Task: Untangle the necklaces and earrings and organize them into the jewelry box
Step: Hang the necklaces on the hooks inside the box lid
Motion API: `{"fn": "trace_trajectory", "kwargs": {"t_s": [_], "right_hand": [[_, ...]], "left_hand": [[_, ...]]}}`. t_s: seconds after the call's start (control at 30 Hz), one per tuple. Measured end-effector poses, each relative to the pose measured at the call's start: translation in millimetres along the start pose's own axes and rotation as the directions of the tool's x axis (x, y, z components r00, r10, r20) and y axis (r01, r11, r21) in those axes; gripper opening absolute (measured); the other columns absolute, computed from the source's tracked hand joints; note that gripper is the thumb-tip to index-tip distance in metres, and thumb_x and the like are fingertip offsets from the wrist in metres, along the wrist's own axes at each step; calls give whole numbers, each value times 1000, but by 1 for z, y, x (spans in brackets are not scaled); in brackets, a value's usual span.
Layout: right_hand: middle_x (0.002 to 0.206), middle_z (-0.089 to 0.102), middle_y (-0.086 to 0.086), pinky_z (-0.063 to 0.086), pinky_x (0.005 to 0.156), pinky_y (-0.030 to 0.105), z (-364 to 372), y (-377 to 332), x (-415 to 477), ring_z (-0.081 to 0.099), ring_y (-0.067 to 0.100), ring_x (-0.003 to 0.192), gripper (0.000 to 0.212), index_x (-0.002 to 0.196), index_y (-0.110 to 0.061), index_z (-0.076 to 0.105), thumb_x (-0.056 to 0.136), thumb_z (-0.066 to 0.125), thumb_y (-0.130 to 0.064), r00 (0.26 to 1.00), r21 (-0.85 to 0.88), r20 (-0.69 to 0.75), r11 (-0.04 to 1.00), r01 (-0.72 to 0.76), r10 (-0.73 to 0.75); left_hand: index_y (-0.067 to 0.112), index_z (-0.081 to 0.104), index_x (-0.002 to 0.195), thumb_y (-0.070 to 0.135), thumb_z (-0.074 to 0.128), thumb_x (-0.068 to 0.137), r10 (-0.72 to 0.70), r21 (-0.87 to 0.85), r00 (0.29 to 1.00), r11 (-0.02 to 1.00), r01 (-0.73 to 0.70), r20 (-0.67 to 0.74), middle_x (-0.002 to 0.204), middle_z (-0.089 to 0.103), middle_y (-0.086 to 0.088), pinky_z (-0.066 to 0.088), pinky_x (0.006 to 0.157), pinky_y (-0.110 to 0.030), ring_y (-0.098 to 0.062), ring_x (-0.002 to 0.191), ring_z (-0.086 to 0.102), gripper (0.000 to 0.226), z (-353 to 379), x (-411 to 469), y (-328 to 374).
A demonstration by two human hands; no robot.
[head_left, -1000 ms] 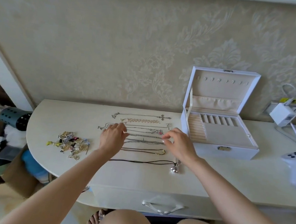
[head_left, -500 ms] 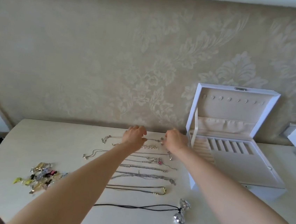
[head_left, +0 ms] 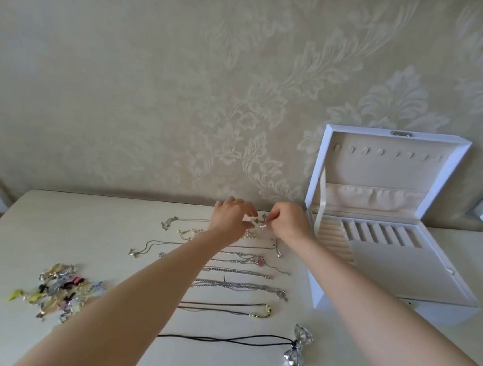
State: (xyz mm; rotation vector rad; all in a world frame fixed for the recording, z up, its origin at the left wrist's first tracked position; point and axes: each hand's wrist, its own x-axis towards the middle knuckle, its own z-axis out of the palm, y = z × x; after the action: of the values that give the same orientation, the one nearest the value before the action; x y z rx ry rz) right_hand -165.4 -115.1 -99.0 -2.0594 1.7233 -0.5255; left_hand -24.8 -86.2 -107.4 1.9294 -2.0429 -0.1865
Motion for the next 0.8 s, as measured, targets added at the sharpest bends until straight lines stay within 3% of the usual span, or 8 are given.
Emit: {"fn": "trace_trajectory", "kwargs": {"t_s": [0.13,0.23,0.43,0.53,0.63,0.7,0.8], "right_hand": [[68,62,-13,39,62,25,-26,-5,-12,60,14,78,17,67,-21,65,70,75,-8,996,227,-86,974,12,7],[59,55,-12,39,62,26,-52,-8,-25,54,10,65,23,75,-22,65,64,82,-13,995,394,-99,919,36,4],[55,46,-7,36,67,26,-97,1,-50,46,10,59,16,79,-20,72,70,78,-8,990,548,-138,834,68,10],[66,51,5,42,59,20,-119,2,-64,54,14,63,23,76,-19,68,74,70,4,990,681,-139,728,83,17],[70,56,8,35,42,6,-142,0,-80,52,-4,45,23,84,-7,63,78,59,15,989,791,-145,602,109,11],[70,56,10,31,41,7,-154,4,-87,49,-4,40,19,88,-4,62,80,58,12,984,823,-180,550,141,17],[66,59,9,25,41,15,-163,18,-92,43,0,40,14,84,-8,63,81,60,5,973,837,-225,520,170,45]], "left_hand": [[23,65,97,27,61,88,-15,-121,996,993,4,-91,91,72,8,35,74,-29,-15,98,55,10,-23,-3,14],[20,66,89,32,62,87,-63,-279,994,960,34,-94,81,72,6,38,61,-26,-12,83,58,13,-48,-6,30],[18,68,86,28,63,86,82,-141,978,984,-111,-191,78,72,5,32,55,-24,-14,80,59,11,-96,-1,66],[17,69,89,18,59,89,274,32,906,960,-279,-321,84,71,5,34,69,-27,-18,88,57,10,-112,4,83],[13,69,85,15,60,87,436,202,777,900,-387,-453,81,71,0,33,69,-28,-23,82,58,10,-124,7,100],[12,68,79,14,62,82,472,264,719,882,-391,-510,74,69,-1,32,65,-27,-25,74,59,7,-129,10,113],[13,67,76,14,63,78,423,221,679,903,-368,-600,75,65,-1,33,60,-26,-25,73,58,4,-132,14,135]]}}
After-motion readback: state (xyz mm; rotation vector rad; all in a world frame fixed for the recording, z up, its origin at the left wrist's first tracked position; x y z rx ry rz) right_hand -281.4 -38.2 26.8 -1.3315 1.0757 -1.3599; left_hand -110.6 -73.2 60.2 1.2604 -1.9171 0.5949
